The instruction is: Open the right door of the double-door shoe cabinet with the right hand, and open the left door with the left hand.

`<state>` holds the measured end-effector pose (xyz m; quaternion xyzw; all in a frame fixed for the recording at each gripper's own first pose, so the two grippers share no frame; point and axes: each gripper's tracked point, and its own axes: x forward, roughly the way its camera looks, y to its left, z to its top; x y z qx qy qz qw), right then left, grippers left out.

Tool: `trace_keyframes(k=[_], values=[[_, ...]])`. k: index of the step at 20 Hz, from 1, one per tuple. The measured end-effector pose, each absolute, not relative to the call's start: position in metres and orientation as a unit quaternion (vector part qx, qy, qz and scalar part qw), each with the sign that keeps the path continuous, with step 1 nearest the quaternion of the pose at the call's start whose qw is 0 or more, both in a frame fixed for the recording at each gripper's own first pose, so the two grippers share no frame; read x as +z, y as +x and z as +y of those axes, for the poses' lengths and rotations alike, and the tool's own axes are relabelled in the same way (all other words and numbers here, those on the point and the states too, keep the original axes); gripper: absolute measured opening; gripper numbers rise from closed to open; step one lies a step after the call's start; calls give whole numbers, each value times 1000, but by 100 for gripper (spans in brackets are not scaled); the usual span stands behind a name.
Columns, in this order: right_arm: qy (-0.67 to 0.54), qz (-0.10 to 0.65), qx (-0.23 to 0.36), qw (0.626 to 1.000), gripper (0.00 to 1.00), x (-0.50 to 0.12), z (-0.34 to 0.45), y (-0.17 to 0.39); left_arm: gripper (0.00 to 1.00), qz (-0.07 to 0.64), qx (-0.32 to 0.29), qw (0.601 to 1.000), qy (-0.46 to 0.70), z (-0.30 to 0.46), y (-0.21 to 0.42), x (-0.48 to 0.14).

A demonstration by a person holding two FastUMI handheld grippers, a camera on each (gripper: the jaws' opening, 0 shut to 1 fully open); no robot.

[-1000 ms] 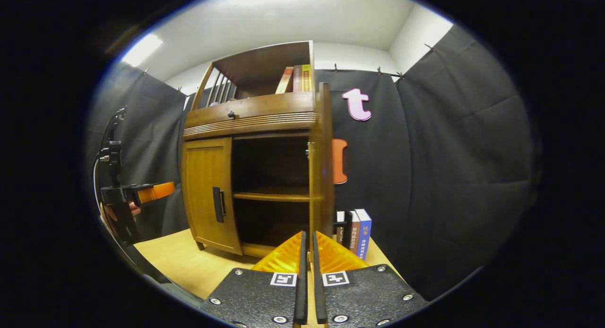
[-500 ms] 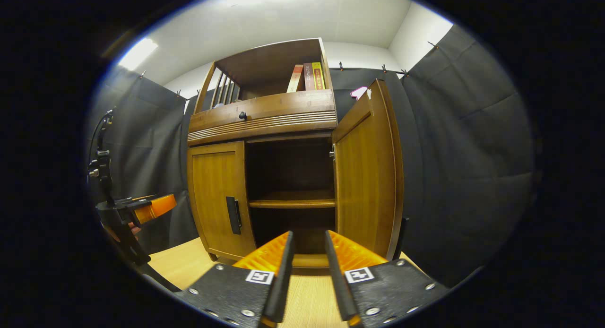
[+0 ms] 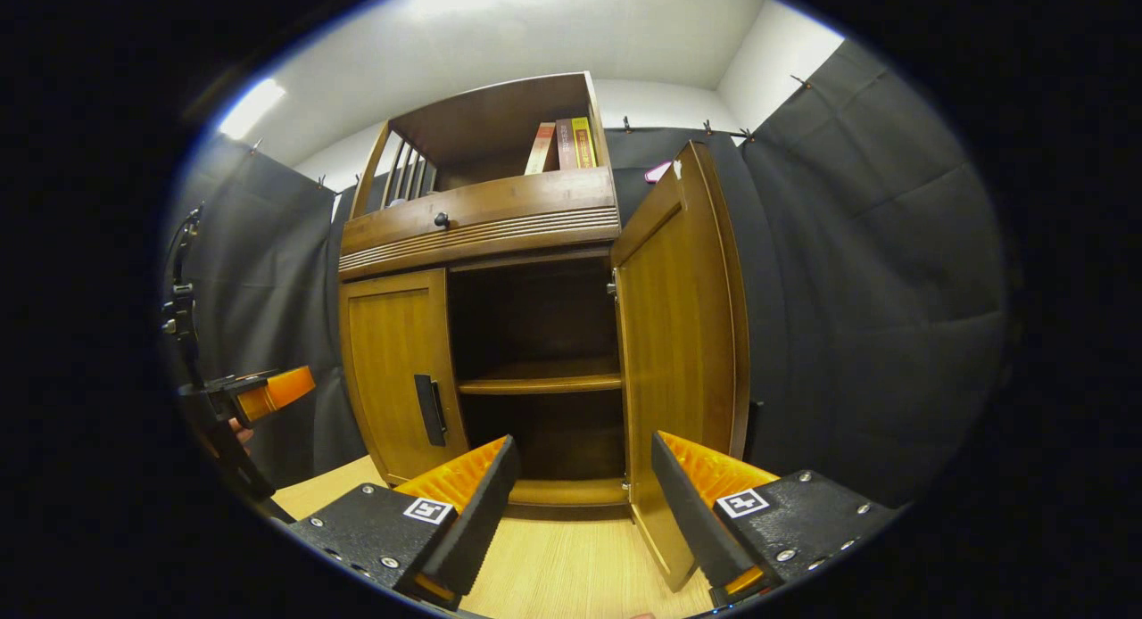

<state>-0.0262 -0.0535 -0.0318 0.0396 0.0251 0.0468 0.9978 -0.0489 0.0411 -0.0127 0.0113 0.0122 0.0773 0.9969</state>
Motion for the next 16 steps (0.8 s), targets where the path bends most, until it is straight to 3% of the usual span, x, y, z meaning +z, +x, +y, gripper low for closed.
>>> trace_keyframes(k=[1, 3, 4, 10, 15, 16], values=[[41, 28, 49, 998, 92, -34, -54, -28, 96, 13, 77, 997, 11, 40, -49, -13], [41, 30, 47, 998, 92, -35, -55, -28, 96, 13, 73, 997, 11, 38, -46, -15], [40, 31, 46, 998, 100, -36, -54, -29, 98, 14, 69, 997, 13, 36, -40, -17], [49, 32, 59, 997, 100, -34, -42, -30, 95, 16, 8, 1000, 25, 19, 51, -39], [46, 18, 50, 998, 100, -21, -44, -38, 95, 34, -4, 997, 65, 13, 136, -96], [45, 16, 44, 998, 92, -20, -46, -39, 98, 49, -4, 997, 65, 12, 144, -110]])
